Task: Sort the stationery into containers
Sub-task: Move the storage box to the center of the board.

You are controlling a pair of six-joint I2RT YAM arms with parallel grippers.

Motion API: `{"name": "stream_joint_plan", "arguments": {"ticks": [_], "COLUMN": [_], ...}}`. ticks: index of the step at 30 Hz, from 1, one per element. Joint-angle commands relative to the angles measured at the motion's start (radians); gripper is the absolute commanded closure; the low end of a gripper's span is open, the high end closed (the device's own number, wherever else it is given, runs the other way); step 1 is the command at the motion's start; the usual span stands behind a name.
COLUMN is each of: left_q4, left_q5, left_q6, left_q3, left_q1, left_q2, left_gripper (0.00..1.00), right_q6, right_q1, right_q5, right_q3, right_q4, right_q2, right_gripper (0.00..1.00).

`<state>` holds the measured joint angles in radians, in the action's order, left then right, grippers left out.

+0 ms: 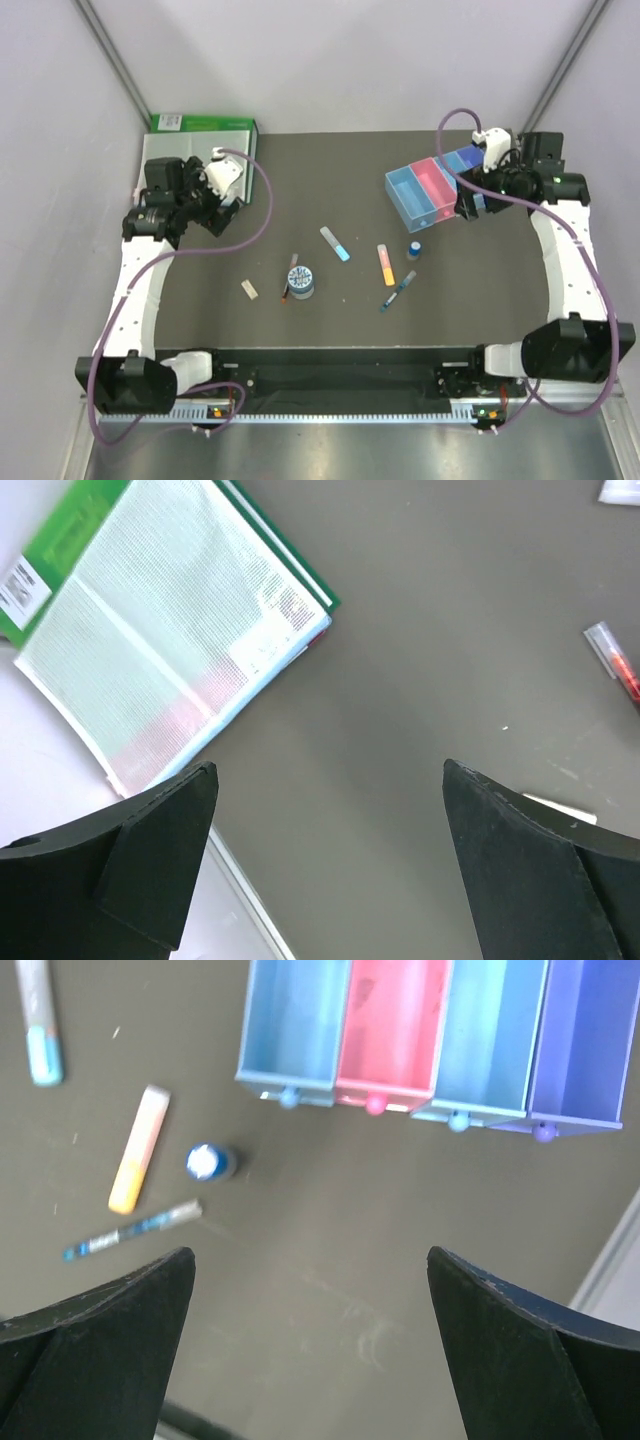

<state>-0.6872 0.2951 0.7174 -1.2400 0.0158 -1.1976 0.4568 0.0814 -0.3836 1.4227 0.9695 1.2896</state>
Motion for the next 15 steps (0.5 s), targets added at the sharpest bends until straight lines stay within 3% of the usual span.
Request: {"name": "stream_joint_plan", "arguments": {"ticks": [1, 4, 9, 15], "left_q4": [-0.061, -0.08, -0.103, -0.11], "left_q5": [-0.028, -0.054, -0.091, -0.151], "left_q6": [0.027, 0.036, 0.042, 0.048], "left_q3": [-0.036, -0.035, -0.041, -0.052], "left_q1": [-0.013, -0.05, -0.073, -0.102], "left_q2": [0.026, 0.044, 0.069, 0.075], "left_gripper": [0.01, 0.01, 0.01, 0.01], "right_q6": [-0.151, -0.141, -0.15, -0.141], "right_q1": [0.004, -0.005, -0.014, -0.029], "right_q5": [0.029, -0.003, 0.186, 0.227], "right_q3": [0.146, 0.34, 0.406, 0.545], "right_q4": [-0.151, -0.005, -0.097, -0.123], "right_q2": [0.132, 0.331, 0.465, 0.663], "right_gripper": [0.0, 0.01, 0.01, 0.16]}}
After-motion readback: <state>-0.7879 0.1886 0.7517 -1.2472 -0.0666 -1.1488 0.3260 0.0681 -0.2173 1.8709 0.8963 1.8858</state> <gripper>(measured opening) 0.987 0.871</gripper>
